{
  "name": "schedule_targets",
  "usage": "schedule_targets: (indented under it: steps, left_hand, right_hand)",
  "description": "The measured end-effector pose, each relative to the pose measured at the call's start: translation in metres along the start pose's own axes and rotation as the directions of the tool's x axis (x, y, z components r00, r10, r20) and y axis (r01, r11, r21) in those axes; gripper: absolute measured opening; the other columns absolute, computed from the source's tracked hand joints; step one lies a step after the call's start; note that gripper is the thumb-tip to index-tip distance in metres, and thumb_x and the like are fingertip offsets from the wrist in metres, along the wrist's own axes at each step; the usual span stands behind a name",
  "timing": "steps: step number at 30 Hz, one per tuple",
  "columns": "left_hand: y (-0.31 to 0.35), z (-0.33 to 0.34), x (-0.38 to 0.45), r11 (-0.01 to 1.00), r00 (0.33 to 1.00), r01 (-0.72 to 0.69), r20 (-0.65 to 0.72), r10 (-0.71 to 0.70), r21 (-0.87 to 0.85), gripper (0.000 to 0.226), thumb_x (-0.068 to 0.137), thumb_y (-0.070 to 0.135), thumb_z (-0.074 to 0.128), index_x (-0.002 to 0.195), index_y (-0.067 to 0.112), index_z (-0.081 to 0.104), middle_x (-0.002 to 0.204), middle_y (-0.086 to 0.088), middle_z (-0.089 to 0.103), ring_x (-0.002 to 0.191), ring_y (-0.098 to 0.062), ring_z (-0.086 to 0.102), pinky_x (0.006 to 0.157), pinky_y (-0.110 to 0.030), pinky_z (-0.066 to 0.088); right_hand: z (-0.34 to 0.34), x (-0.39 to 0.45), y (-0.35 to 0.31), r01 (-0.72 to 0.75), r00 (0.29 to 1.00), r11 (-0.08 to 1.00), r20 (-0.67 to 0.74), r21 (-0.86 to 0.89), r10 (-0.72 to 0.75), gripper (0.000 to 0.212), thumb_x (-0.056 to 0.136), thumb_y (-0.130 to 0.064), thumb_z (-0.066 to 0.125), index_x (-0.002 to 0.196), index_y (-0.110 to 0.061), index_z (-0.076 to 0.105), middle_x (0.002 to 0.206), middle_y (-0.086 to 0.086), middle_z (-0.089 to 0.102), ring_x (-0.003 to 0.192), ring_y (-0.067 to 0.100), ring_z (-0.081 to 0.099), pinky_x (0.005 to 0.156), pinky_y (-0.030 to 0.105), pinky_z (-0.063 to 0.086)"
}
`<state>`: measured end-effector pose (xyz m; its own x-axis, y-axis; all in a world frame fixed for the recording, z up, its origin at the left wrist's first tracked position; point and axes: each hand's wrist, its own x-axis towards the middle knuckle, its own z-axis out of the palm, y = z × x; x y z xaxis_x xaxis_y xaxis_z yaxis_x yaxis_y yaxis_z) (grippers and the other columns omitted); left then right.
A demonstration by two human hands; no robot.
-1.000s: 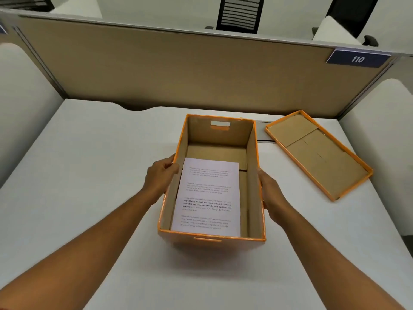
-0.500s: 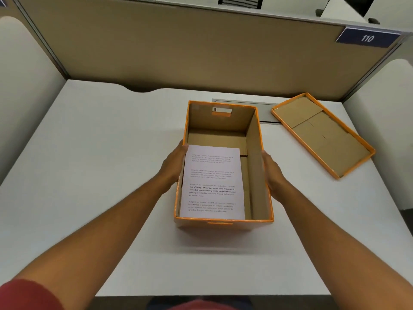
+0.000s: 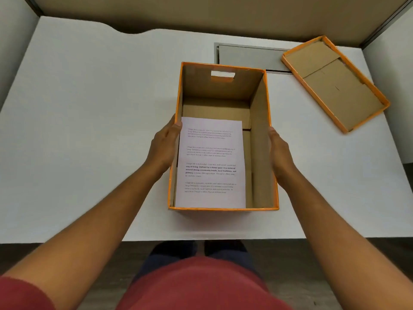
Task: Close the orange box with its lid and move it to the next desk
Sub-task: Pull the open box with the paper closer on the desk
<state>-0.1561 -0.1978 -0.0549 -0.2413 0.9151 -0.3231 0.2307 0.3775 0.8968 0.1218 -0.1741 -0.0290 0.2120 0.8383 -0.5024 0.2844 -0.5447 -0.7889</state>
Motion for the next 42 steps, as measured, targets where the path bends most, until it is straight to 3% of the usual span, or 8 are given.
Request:
schedule_targets:
  steps: [3,10,18,23,27,31,37,42]
  left_hand:
    - [-0.007,-0.001,-0.007,1.000,1.000,0.003,-0.006,-0.003,-0.018,0.049,0.103,0.061,0.037,0.148,0.044,0.045,0.116,0.033,0.043,0.068,0.045,0.039,0.048,0.008,0.032]
    - [-0.021,-0.002,-0.025,0.999,0.999,0.016,-0.033,-0.017,-0.032,0.052,0.105,0.056,0.040,0.153,0.035,0.044,0.101,0.043,0.041,0.068,0.044,0.042,0.046,0.009,0.031]
    - [-0.016,-0.021,-0.012,0.975,0.981,0.184,0.086,-0.174,-0.123,0.058,0.101,0.064,0.042,0.154,0.041,0.038,0.163,0.002,0.040,0.141,-0.029,0.044,0.093,-0.049,0.043]
    - [-0.007,-0.016,-0.015,0.975,0.980,0.185,0.098,-0.174,-0.120,0.062,0.096,0.074,0.036,0.149,0.045,0.044,0.136,0.015,0.057,0.104,-0.005,0.060,0.070,-0.028,0.046]
    - [-0.017,-0.023,-0.013,0.983,0.987,0.159,0.053,-0.154,-0.096,0.064,0.094,0.076,0.036,0.147,0.042,0.049,0.152,0.004,0.056,0.124,-0.012,0.054,0.075,-0.026,0.044]
    - [-0.020,-0.028,-0.017,0.988,0.990,0.140,0.041,-0.137,-0.070,0.066,0.093,0.077,0.036,0.146,0.041,0.051,0.149,0.008,0.056,0.109,0.001,0.055,0.078,-0.025,0.042]
    - [-0.013,-0.027,-0.023,0.991,0.991,0.130,0.043,-0.128,-0.033,0.022,0.096,0.074,0.036,0.102,0.073,0.058,0.122,0.026,0.058,0.080,0.022,0.058,0.075,-0.018,0.035]
    - [-0.011,-0.030,-0.027,0.992,0.991,0.129,0.038,-0.128,-0.009,0.035,0.097,0.072,0.033,0.070,0.091,0.045,0.080,0.050,0.059,0.061,0.041,0.043,0.067,-0.018,0.031]
  right_hand:
    - [0.000,-0.008,0.004,0.021,1.000,1.000,-0.003,-0.009,-0.021,0.050,0.105,-0.058,0.032,0.068,-0.079,0.058,0.064,-0.050,0.059,0.065,-0.030,0.058,0.066,0.022,0.043]
    - [0.000,-0.016,0.018,0.022,1.000,0.997,0.014,-0.077,-0.021,0.033,0.107,-0.060,0.034,0.115,-0.053,0.065,0.125,-0.013,0.070,0.114,0.010,0.066,0.091,0.035,0.057]
    - [-0.019,-0.014,0.009,-0.116,0.988,0.992,0.108,0.051,0.110,0.065,0.102,-0.067,0.036,0.157,-0.033,0.040,0.163,0.005,0.043,0.145,0.036,0.045,0.115,0.061,0.040]
    - [0.005,-0.021,0.006,-0.093,0.994,0.994,0.069,0.058,0.089,0.066,0.102,-0.071,0.027,0.154,-0.034,0.046,0.160,0.002,0.049,0.129,0.015,0.057,0.109,0.041,0.044]
    - [0.016,-0.021,0.008,-0.109,0.993,0.994,0.046,-0.003,0.109,0.072,0.101,-0.072,0.026,0.159,-0.031,0.040,0.165,0.003,0.043,0.148,0.027,0.045,0.121,0.048,0.036]
    - [0.018,-0.025,0.004,-0.085,0.995,0.996,0.053,-0.014,0.086,0.057,0.103,-0.070,0.026,0.134,-0.037,0.060,0.131,-0.004,0.065,0.111,0.012,0.067,0.090,0.031,0.055]
    - [0.018,-0.021,0.006,-0.111,0.993,0.993,0.034,-0.046,0.113,0.073,0.102,-0.072,0.025,0.157,-0.028,0.044,0.161,0.005,0.049,0.142,0.028,0.051,0.119,0.051,0.041]
    - [0.019,-0.023,0.009,-0.132,0.991,0.990,0.004,-0.053,0.132,0.075,0.101,-0.072,0.025,0.162,-0.029,0.035,0.167,0.006,0.039,0.151,0.032,0.040,0.123,0.057,0.034]
